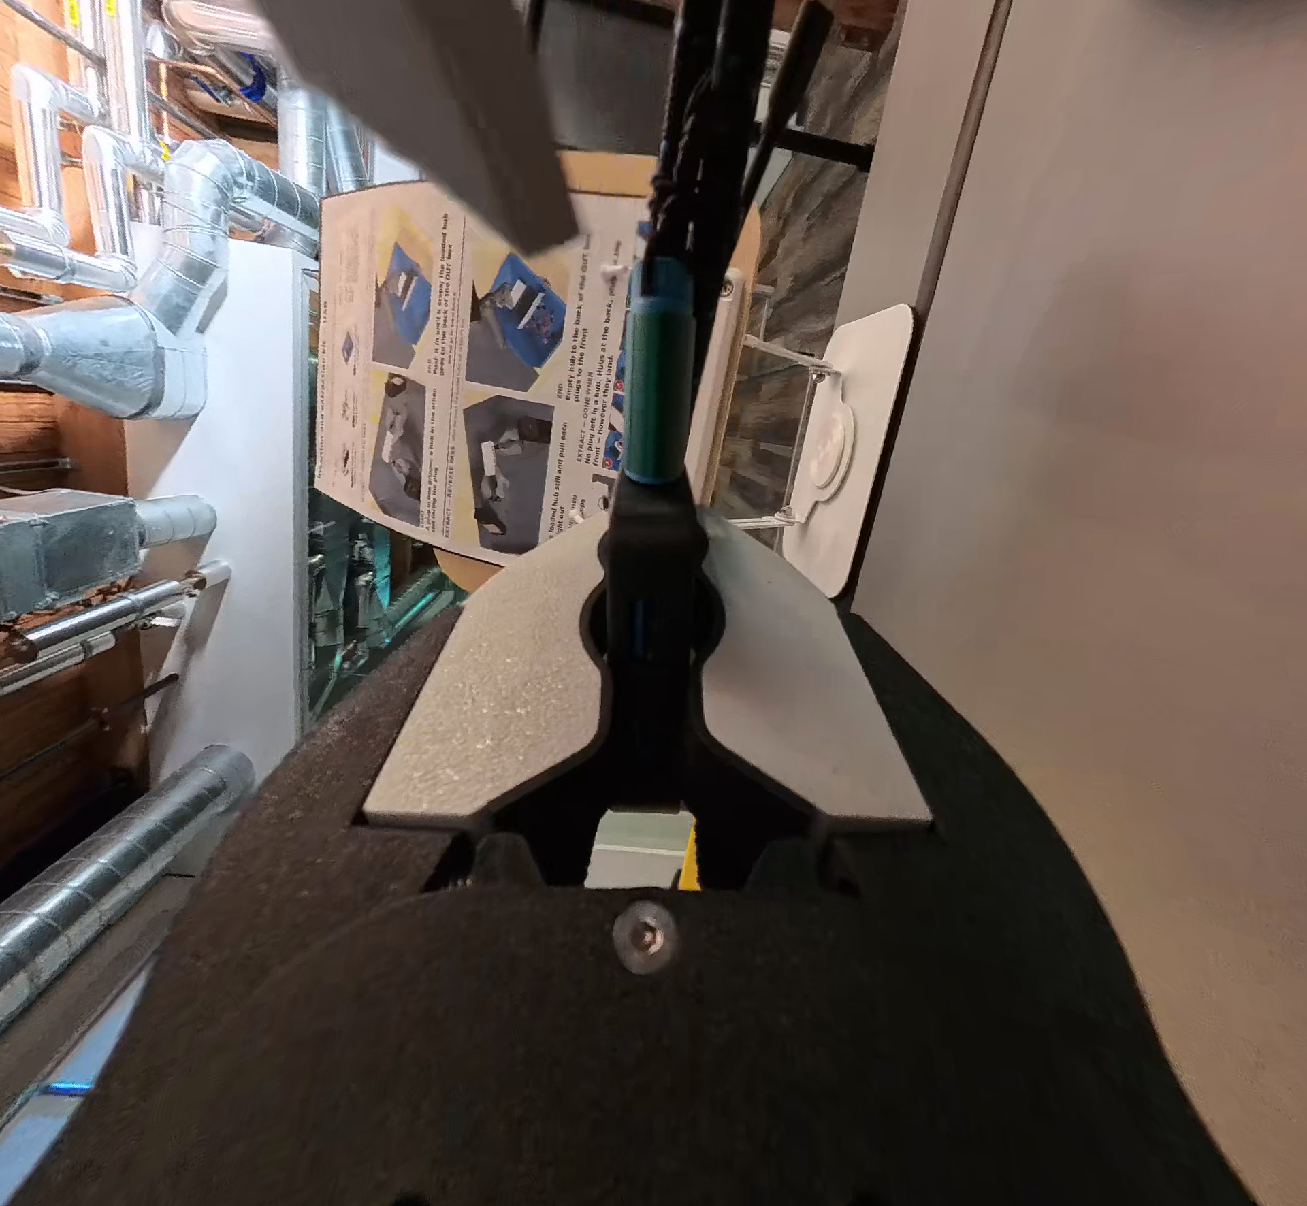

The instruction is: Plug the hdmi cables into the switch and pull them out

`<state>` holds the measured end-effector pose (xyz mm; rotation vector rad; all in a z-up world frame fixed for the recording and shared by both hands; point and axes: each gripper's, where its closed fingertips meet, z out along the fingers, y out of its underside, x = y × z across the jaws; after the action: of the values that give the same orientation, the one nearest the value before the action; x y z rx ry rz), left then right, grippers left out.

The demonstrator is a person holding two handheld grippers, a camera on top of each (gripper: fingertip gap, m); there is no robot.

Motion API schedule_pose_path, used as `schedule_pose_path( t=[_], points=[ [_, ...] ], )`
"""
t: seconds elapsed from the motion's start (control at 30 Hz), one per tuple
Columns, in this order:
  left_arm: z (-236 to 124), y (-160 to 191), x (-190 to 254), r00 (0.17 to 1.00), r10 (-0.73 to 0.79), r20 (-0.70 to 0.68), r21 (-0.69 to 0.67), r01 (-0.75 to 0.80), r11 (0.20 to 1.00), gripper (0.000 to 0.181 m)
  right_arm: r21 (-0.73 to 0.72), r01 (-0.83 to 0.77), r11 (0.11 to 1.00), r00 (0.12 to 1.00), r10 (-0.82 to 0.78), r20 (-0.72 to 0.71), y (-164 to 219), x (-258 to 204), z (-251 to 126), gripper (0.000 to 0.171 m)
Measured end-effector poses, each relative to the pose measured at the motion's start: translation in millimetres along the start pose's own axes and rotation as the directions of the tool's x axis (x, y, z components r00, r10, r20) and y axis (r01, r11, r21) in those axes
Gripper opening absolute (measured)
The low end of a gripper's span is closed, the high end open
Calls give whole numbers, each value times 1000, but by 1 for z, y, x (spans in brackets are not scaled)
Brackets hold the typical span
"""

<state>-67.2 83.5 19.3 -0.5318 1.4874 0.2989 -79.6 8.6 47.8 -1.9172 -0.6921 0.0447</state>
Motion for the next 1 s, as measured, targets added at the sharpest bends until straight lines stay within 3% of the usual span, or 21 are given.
schedule_pose_path(
  t=[0.53, 0.87, 1.0],
  points=[
    [-1, -11, 14, 997, 72, -15, 46, -71, 996, 15, -41, 98, 994, 994, -100, -53, 8, 8, -5, 39],
    [-7, -21, 11, 991, 121, 59, 90, -125, 988, 15, -84, -11, 996, 991, 22, 132, 28, -9, 16, 39],
    [-8, -22, 9, 988, 135, 81, 95, -142, 985, 15, -61, 13, 998, 987, -3, 161, 27, -14, 23, 24]
  ],
)
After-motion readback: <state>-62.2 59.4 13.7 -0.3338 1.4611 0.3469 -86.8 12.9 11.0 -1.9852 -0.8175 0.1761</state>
